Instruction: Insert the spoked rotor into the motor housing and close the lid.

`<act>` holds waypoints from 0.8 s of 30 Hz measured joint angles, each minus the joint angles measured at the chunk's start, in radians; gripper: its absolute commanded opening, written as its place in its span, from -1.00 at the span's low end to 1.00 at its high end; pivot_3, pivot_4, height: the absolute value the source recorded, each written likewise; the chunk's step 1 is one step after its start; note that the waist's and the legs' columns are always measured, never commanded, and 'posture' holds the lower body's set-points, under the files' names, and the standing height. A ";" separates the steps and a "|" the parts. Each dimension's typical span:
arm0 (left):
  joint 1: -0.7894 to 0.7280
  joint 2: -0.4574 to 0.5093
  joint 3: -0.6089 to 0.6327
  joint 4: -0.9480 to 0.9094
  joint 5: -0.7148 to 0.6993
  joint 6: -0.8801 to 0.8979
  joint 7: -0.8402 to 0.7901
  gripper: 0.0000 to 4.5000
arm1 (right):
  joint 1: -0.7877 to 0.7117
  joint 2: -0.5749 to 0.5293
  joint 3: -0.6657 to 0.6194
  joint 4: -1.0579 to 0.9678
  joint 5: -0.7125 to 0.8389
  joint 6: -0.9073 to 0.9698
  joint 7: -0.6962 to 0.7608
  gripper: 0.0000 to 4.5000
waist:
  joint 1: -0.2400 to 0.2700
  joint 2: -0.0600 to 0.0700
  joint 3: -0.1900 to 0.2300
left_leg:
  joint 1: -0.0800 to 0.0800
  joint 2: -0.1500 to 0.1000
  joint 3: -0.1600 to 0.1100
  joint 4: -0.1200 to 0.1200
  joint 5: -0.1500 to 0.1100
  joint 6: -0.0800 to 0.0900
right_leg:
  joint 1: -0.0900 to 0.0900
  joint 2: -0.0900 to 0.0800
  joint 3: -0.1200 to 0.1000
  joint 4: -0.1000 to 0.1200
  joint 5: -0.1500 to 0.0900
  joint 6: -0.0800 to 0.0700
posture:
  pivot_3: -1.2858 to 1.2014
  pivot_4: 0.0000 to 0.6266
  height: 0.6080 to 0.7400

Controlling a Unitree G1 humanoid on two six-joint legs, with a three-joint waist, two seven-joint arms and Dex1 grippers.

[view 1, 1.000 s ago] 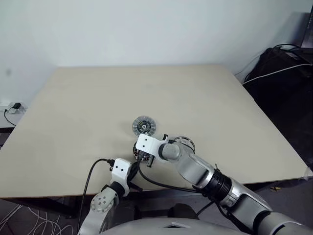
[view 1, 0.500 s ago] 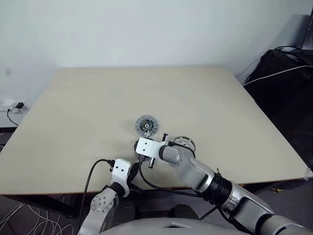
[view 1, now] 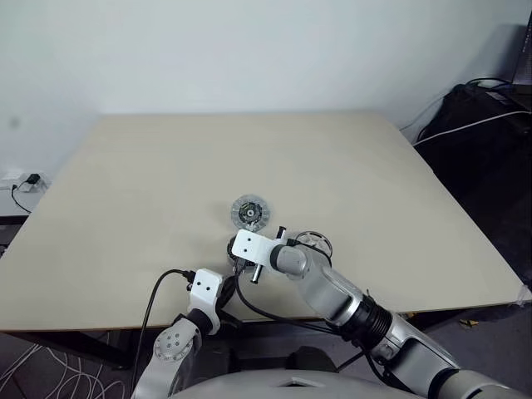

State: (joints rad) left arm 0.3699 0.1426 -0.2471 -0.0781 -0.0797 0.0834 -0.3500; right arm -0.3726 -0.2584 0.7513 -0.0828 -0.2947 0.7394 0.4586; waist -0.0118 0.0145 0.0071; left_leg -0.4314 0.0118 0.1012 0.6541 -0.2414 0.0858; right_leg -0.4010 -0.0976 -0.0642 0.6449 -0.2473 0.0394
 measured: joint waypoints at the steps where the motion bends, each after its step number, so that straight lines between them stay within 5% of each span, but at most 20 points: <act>1: 0.000 0.000 0.000 0.000 0.000 0.000 0.000 -1.00 | 0.010 0.010 -0.016 0.000 0.008 -0.002 0.000 -0.99 | 0.000 0.000 0.000 | 0.000 0.000 0.000 0.000 0.000 0.000 | 0.000 0.000 0.000 0.000 0.000 0.000 | 0.03 -1.00 1.00; 16: -0.005 0.002 -0.001 0.000 0.000 0.000 -0.012 -1.00 | 0.036 0.039 -0.083 -0.058 0.023 0.067 0.037 -0.99 | 0.000 0.000 0.001 | 0.000 0.000 0.000 0.000 0.000 0.000 | -0.001 0.000 0.000 -0.001 0.000 0.000 | 0.03 -1.00 1.00; 21: -0.004 0.001 -0.001 0.000 0.000 0.000 -0.015 -1.00 | 0.028 0.051 -0.079 -0.087 0.030 0.127 0.068 -0.46 | 0.000 0.000 0.001 | 0.000 0.000 0.000 0.000 0.000 0.000 | -0.001 0.000 0.001 -0.001 0.000 0.000 | 0.03 -1.00 1.00; 24: -0.003 0.000 -0.001 0.000 0.000 0.000 -0.015 -1.00 | 0.024 0.058 -0.076 -0.087 0.029 0.146 0.068 -0.46 | 0.000 0.000 0.002 | -0.001 0.000 0.000 0.000 0.000 0.000 | -0.001 0.000 0.001 -0.001 0.000 0.000 | 0.03 -1.00 1.00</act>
State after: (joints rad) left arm 0.3671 0.1426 -0.2485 -0.0779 -0.0793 0.0832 -0.3648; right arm -0.3490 -0.2005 0.6750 -0.1700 -0.2659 0.8858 0.5265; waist -0.0122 0.0143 0.0086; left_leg -0.4319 0.0122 0.1011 0.6537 -0.2415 0.0859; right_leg -0.4020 -0.0974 -0.0631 0.6443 -0.2476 0.0393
